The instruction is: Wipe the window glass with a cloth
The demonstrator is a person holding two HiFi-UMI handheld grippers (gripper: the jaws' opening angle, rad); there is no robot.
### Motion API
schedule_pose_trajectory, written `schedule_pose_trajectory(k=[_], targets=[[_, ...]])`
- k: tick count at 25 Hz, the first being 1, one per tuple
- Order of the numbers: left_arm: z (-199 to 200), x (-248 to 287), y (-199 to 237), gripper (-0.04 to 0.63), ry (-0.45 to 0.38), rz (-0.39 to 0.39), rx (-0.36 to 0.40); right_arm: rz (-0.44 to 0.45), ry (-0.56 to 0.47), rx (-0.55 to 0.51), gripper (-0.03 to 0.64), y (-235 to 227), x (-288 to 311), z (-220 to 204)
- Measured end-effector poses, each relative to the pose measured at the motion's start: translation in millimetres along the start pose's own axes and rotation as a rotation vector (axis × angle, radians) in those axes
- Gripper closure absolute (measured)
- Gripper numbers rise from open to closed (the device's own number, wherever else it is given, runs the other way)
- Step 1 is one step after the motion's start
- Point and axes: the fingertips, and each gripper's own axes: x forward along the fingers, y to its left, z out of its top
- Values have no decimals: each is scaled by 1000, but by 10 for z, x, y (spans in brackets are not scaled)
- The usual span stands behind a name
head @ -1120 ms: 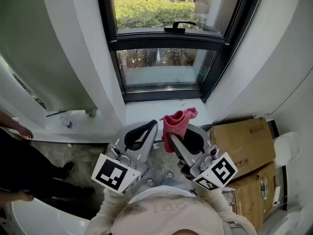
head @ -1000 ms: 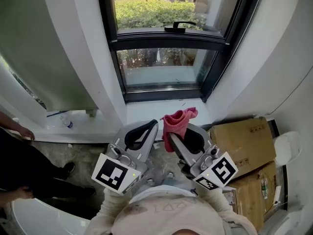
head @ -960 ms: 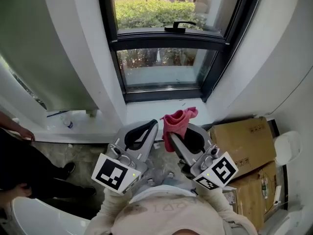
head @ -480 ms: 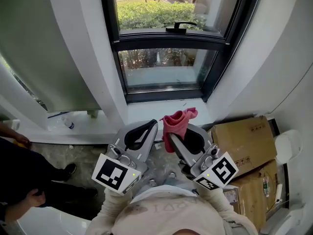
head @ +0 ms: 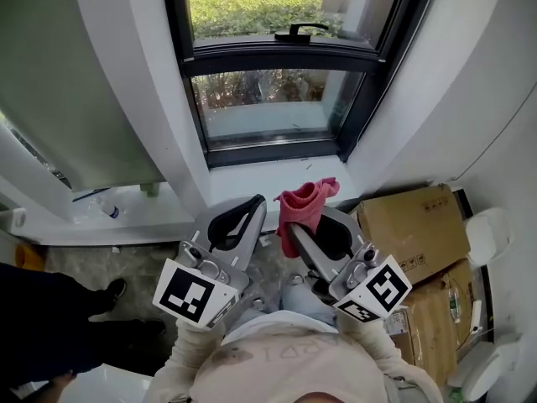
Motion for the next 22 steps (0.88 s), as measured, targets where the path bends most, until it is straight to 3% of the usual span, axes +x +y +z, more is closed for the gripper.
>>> schedule_pose_trajectory(k=[9, 22], targets=[[-79, 605, 97, 595, 21, 16, 30, 18, -45, 34, 509, -649, 31, 46], [-112, 2397, 124, 595, 0, 35, 55, 56, -66, 31, 509, -2383, -89, 396]])
